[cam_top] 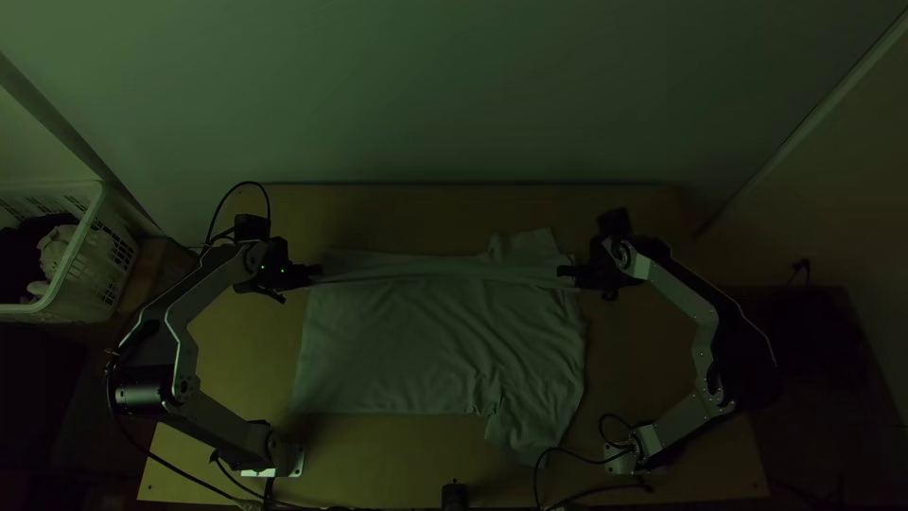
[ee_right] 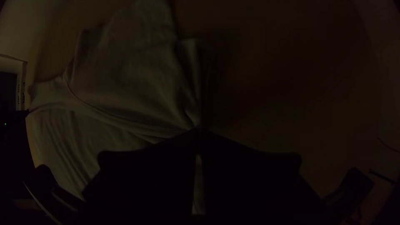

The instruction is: Fold the t-shirt

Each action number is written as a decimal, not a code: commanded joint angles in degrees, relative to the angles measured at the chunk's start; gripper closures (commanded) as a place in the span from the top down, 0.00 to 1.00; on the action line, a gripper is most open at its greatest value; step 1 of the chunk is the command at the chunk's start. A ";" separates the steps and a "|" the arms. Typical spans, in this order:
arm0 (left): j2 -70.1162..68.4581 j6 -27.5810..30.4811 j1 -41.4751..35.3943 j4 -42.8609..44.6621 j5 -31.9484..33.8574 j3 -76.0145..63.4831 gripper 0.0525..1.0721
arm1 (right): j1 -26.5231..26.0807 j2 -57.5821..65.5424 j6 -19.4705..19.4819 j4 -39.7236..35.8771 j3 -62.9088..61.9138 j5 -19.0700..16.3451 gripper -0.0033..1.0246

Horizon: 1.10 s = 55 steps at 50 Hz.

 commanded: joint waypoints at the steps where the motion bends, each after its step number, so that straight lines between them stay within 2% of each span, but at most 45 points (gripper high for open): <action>1: -1.71 0.38 1.23 1.66 -0.24 -3.78 0.02 | 0.61 -1.95 -0.10 0.57 -3.33 0.75 0.03; 21: -0.74 1.97 2.64 8.52 -0.33 -9.06 0.02 | 0.35 -1.60 -0.10 6.29 -8.51 1.98 0.03; 22: -0.74 1.79 2.64 8.61 -0.07 -9.32 0.05 | 0.26 -1.51 -0.10 6.29 -8.51 2.07 0.03; 23: -0.83 1.44 2.73 8.87 0.02 -9.49 0.11 | 0.17 -1.51 -0.10 6.29 -8.51 2.07 0.03; 25: -1.09 1.18 2.81 8.96 0.37 -9.67 0.36 | 0.08 -1.78 -0.10 6.29 -8.51 2.07 0.03; 26: -1.27 1.44 2.81 8.78 0.90 -9.76 0.50 | 0.00 -2.04 -0.10 6.29 -8.51 2.07 0.07; 27: -1.62 1.62 2.81 8.69 1.52 -9.76 0.59 | -0.18 -2.30 -0.10 6.20 -8.51 2.07 0.13; 28: -1.97 1.70 2.81 8.69 1.60 -9.76 0.64 | -0.18 -2.83 -0.10 5.58 -8.69 2.07 0.21; 31: -3.82 1.88 2.81 8.96 1.87 -10.02 0.68 | -0.18 -5.38 -0.10 5.32 -9.39 2.07 0.44; 35: -6.90 1.44 2.81 8.96 2.40 -9.76 0.74 | -0.27 -10.13 0.70 5.06 -9.83 2.07 0.59; 41: -13.58 1.18 1.23 6.32 2.92 -8.26 0.77 | -0.44 -16.28 1.93 3.65 -8.87 1.72 0.69; 44: -15.33 1.09 0.88 2.81 3.10 -6.33 0.84 | -0.36 -17.86 2.01 0.75 -7.55 1.01 0.70; 47: -16.04 1.44 0.00 -1.15 3.10 -4.49 0.86 | -0.09 -18.65 2.19 -2.59 -5.97 0.75 0.76; 52: -18.59 2.14 -0.17 -6.86 3.19 -2.82 0.93 | 0.87 -20.06 2.28 -7.60 -4.73 0.40 0.81; 55: -20.87 2.49 -0.17 -9.67 3.19 -2.55 0.94 | 1.31 -20.94 2.28 -10.59 -4.12 0.49 0.81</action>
